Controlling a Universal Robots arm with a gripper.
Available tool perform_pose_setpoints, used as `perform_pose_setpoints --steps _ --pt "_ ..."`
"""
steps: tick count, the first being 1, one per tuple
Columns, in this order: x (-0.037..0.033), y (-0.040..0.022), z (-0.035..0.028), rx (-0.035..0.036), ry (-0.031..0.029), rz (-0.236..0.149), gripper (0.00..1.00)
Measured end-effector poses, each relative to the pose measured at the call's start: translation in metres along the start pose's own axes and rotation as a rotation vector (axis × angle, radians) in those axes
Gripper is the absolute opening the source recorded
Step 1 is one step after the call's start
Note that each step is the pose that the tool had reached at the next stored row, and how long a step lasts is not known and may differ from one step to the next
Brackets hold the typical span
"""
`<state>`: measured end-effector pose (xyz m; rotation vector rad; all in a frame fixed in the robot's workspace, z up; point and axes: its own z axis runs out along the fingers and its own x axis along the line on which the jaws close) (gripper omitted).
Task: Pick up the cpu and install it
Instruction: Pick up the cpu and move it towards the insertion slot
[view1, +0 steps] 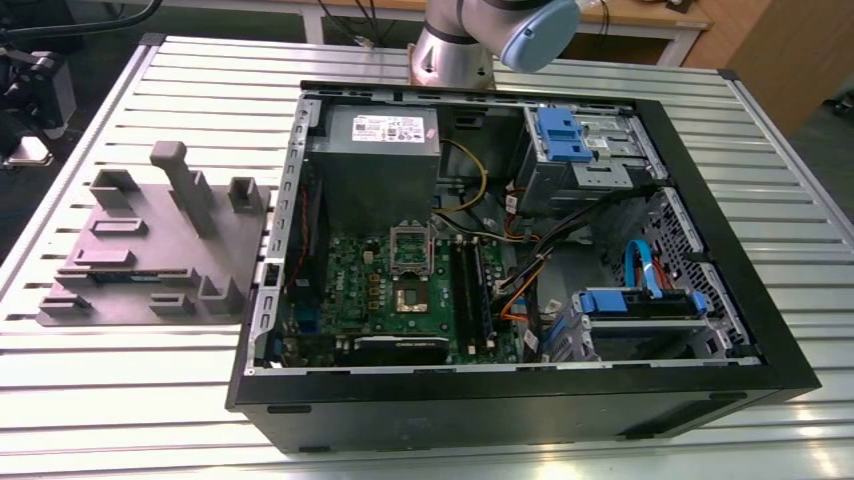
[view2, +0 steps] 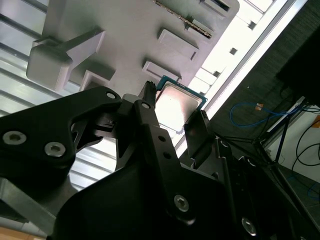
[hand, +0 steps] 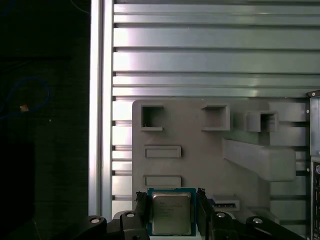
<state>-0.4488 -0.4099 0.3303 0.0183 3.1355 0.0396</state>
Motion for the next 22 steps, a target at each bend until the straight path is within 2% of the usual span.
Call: perform_pose_setpoints --steps 22 --pt "0.0000 0.0001 -0.0059 -0.0001 -0.0001 0.000 0.48"
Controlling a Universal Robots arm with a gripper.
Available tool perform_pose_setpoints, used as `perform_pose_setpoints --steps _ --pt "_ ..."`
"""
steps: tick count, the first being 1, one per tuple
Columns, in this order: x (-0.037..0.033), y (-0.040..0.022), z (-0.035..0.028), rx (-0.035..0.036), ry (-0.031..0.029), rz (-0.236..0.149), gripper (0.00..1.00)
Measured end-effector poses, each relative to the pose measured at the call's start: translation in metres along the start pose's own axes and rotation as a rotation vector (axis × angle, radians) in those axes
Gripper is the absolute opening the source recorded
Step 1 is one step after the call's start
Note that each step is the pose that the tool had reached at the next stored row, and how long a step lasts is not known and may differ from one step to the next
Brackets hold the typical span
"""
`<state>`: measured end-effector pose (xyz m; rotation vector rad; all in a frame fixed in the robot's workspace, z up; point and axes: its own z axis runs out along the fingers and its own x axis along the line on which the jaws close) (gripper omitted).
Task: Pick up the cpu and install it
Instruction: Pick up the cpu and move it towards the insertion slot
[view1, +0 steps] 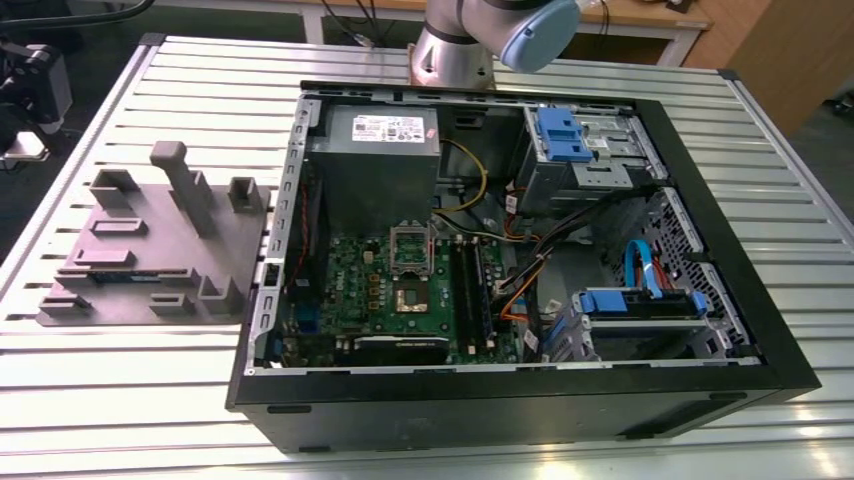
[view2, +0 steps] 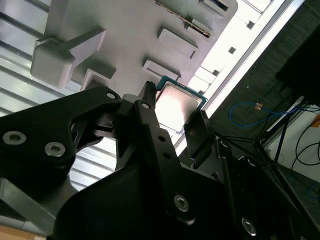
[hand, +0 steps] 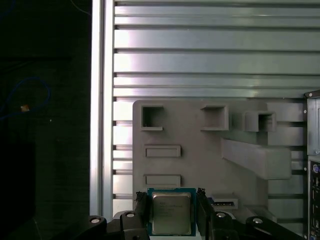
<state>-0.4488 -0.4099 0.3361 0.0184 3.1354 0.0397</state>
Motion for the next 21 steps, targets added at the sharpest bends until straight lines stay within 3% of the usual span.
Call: perform_pose_setpoints --steps 21 --pt "0.0000 0.0001 -0.0044 0.0000 0.0000 0.000 0.48"
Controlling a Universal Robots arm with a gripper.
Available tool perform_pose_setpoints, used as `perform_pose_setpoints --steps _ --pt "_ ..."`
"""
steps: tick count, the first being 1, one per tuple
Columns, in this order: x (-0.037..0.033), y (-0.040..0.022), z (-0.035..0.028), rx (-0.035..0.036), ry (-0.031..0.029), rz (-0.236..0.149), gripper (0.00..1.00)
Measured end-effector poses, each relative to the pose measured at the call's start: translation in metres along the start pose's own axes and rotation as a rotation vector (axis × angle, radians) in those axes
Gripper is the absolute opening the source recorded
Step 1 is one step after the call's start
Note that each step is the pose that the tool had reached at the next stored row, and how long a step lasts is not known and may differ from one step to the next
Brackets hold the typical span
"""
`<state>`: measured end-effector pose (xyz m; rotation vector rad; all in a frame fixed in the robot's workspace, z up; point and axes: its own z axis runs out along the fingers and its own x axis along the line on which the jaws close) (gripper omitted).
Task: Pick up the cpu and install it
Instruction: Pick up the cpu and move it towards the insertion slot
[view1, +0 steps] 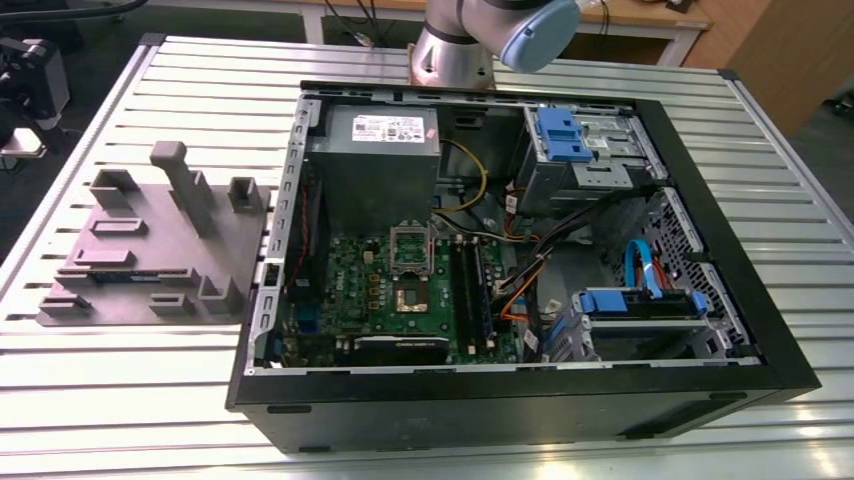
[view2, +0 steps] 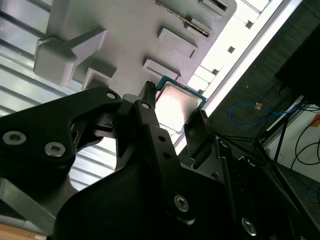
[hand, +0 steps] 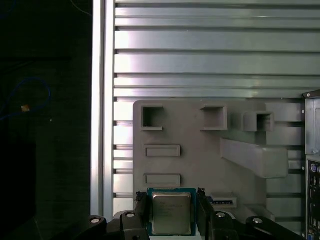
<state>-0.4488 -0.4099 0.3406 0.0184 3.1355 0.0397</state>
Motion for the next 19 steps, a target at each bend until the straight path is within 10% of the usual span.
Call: perform_pose_setpoints --steps 19 --pt "0.0000 0.0001 -0.0042 0.0000 0.0000 0.000 0.48"
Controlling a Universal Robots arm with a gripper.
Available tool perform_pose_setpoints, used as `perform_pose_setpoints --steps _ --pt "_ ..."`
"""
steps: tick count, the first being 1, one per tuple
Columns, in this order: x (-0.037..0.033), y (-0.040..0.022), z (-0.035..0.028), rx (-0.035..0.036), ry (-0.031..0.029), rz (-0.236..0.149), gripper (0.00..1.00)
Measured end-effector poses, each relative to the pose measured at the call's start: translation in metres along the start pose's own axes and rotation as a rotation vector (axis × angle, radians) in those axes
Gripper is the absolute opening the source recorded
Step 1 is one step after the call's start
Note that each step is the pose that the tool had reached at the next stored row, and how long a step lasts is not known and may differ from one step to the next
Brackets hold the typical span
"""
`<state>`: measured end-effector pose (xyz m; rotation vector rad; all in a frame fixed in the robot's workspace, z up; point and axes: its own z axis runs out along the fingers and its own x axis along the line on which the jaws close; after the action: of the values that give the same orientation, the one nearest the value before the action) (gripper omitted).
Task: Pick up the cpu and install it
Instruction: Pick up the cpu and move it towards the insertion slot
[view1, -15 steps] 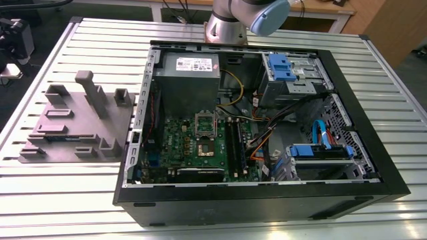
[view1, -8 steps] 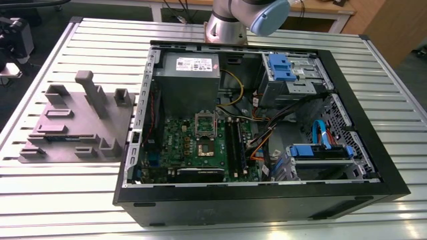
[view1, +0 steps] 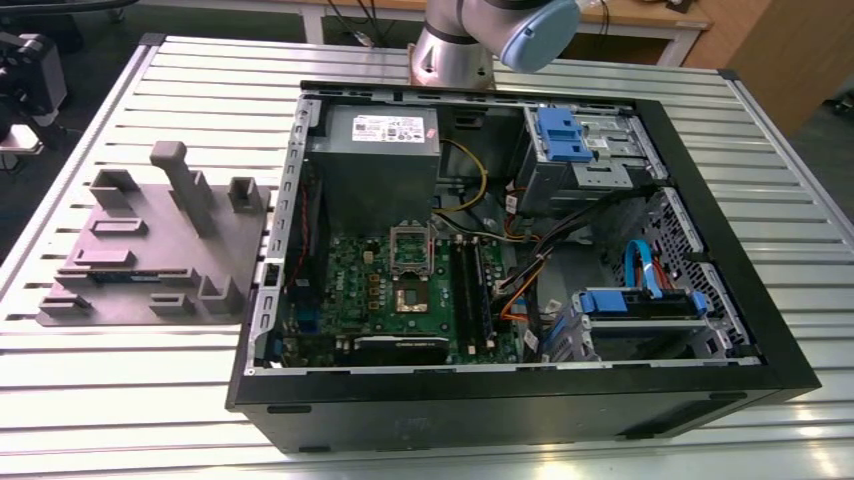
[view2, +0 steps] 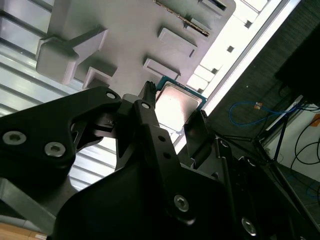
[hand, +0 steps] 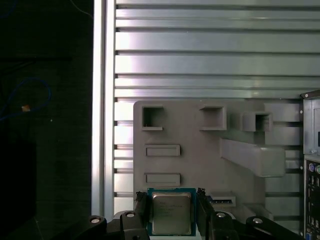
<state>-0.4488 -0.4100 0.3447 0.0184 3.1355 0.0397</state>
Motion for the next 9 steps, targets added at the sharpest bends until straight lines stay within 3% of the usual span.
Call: perform_pose_setpoints --steps 9 --pt "0.0000 0.0001 -0.0019 0.0000 0.0000 0.000 0.48"
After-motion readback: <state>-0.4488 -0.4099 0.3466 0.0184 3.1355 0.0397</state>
